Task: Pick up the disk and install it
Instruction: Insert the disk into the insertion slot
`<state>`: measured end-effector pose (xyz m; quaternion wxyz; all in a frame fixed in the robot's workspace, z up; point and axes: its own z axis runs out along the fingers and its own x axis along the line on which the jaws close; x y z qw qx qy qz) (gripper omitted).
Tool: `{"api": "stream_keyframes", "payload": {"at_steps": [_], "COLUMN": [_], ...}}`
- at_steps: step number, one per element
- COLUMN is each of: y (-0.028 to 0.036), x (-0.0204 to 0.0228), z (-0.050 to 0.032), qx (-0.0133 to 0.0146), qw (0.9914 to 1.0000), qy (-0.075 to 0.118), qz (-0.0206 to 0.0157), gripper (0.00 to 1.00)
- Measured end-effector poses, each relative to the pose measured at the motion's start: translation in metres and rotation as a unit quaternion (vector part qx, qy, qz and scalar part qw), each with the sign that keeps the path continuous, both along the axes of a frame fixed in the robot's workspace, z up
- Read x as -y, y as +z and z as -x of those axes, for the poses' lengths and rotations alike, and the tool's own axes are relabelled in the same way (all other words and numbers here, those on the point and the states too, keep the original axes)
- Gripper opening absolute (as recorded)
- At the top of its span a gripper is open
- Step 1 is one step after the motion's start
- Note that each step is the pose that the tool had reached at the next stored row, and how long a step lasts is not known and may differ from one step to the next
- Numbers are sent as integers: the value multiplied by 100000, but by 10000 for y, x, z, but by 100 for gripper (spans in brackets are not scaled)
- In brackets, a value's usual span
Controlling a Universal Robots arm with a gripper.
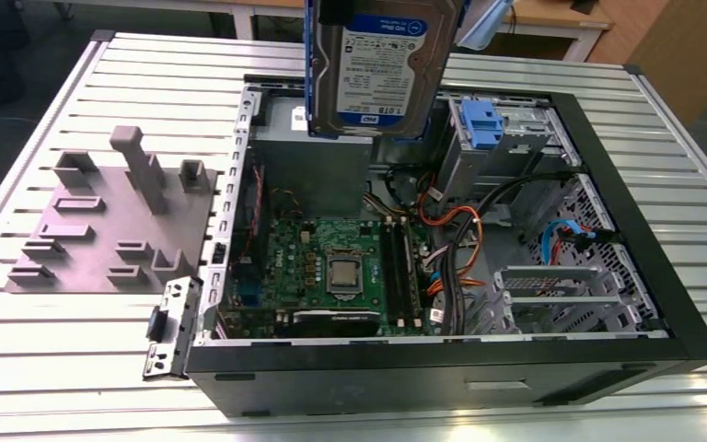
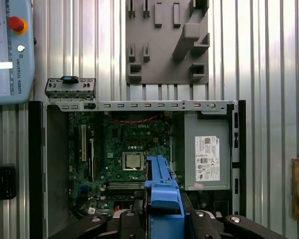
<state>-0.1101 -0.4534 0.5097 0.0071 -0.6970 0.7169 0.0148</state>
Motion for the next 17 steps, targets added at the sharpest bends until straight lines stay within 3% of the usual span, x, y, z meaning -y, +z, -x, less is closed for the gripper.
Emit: {"api": "stream_keyframes", "payload": {"at_steps": [14,17], "y": [0,0], "x": [1,34], "z": [-28,-28], "qx": [0,-2], "qw": [100000,100000], "qy": [0,4], "qz": [1,10], "gripper": [37,37]}}
